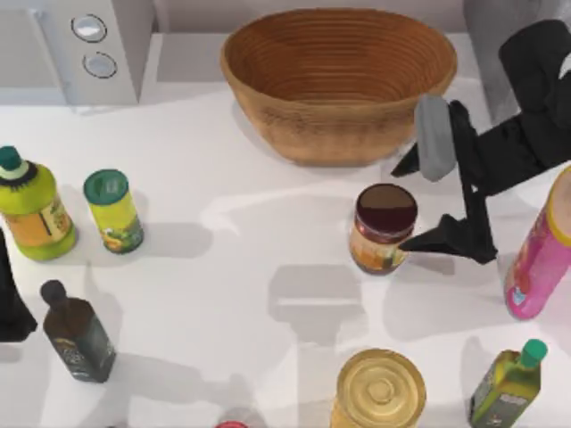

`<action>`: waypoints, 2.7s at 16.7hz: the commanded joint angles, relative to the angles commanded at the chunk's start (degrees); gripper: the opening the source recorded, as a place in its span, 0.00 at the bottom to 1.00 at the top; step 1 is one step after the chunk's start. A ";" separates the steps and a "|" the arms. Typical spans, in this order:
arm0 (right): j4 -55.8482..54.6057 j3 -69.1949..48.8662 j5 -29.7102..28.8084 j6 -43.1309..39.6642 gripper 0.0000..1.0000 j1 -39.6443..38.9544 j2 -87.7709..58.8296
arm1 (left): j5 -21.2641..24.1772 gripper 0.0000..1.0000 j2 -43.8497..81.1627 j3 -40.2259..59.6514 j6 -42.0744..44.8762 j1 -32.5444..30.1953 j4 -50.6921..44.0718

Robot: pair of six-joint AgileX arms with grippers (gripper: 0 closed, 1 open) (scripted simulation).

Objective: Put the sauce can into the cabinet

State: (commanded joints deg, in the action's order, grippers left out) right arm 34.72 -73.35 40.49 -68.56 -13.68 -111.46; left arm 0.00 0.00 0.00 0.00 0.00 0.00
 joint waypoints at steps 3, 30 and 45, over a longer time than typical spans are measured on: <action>1.43 -0.32 2.05 -2.66 1.00 1.12 -3.10 | 0.00 1.00 0.00 0.00 0.00 0.00 0.00; -12.29 1.89 0.35 5.34 0.70 -4.92 -9.26 | 0.00 1.00 0.00 0.00 0.00 0.00 0.00; -12.29 1.89 0.35 5.34 0.00 -4.92 -9.26 | 0.00 1.00 0.00 0.00 0.00 0.00 0.00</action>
State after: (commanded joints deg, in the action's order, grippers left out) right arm 22.43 -71.46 40.85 -63.21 -18.60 -120.72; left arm 0.00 0.00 0.00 0.00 0.00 0.00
